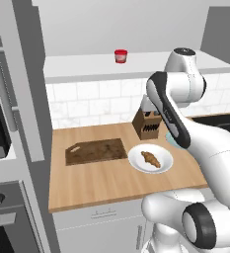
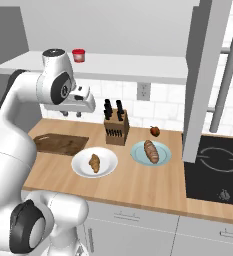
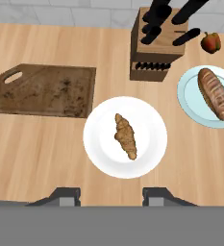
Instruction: From the different types of pastries on the counter, select a croissant and place it on the cutting board. Then retrieve a jar of jam from the cabinet and place it alongside the croissant on the cutting board.
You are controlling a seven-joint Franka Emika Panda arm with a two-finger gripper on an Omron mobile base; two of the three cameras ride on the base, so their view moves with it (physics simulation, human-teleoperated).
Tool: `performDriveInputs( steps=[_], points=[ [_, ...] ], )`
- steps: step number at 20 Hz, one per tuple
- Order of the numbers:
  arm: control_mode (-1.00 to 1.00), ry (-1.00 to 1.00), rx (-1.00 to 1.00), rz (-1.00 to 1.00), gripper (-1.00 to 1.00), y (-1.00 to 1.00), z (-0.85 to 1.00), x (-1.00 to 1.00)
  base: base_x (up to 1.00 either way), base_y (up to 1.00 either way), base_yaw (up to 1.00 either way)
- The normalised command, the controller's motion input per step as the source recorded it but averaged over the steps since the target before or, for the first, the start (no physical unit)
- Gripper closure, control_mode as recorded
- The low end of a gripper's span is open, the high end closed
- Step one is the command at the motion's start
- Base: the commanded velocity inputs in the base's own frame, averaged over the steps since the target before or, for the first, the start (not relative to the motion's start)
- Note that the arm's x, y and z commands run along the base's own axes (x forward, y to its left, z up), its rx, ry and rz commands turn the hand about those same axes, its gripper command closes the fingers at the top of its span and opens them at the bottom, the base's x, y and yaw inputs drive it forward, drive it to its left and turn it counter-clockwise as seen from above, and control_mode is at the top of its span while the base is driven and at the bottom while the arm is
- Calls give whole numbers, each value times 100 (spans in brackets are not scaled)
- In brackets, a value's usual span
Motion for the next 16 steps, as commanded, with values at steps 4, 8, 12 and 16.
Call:
performDriveInputs(
  steps=[4, 8, 12, 16],
  points=[
    [-100, 1, 0, 0, -100, 0, -8, -8, 0, 0, 0],
    [-100, 1, 0, 0, -100, 0, -15, -15, 0, 0, 0],
    [-100, 0, 0, 0, -100, 1, -24, -15, 0, 0, 0],
    [-100, 0, 0, 0, -100, 0, -13, -8, 0, 0, 0]
  ],
)
